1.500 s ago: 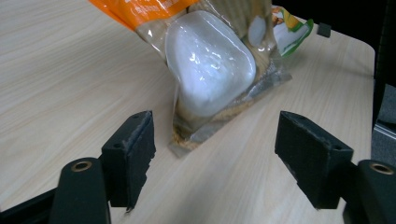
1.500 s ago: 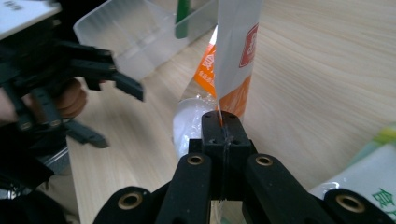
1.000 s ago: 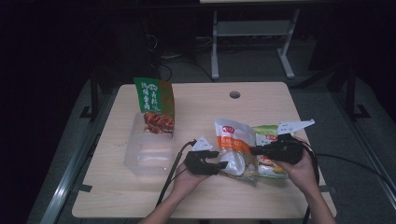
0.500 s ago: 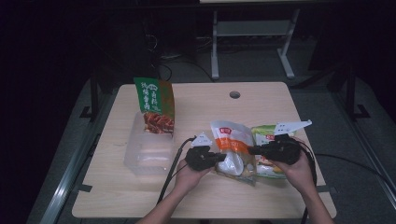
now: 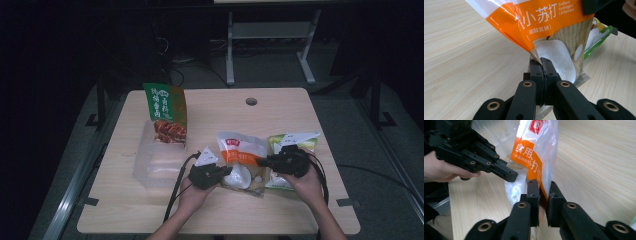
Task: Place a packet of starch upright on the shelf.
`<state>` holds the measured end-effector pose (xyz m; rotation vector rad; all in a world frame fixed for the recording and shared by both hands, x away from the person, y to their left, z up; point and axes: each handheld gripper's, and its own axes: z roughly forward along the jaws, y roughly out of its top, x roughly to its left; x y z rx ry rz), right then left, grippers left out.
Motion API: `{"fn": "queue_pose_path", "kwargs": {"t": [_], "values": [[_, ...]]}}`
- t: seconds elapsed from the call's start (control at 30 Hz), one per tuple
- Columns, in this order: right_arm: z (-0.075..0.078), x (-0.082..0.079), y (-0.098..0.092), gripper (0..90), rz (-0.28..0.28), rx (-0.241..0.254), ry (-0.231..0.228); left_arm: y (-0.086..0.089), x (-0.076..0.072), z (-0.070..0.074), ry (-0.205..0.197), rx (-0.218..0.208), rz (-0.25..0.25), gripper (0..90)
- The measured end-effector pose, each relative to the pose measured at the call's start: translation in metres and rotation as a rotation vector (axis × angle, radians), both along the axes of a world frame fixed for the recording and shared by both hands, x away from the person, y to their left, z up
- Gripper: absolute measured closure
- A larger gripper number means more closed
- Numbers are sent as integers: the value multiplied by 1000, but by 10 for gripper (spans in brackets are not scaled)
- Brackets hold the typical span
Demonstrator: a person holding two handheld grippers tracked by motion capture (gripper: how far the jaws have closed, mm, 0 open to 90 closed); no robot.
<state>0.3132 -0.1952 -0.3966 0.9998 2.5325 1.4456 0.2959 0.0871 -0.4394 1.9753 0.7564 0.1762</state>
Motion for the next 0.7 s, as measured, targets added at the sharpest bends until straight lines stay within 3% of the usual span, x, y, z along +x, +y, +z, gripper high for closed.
{"fn": "queue_pose_path", "kwargs": {"t": [0.27,0.4,0.53,0.7], "values": [[-10,1,22,757,27,-52,11,0,-5,0,-25,26,-24,891],[-11,0,27,859,38,-69,26,2,-9,-1,-29,26,-32,889],[-10,-2,27,895,39,-59,46,5,-11,0,-19,24,-34,863],[-3,-8,25,898,50,-35,24,11,-21,3,-34,40,-21,781]]}}
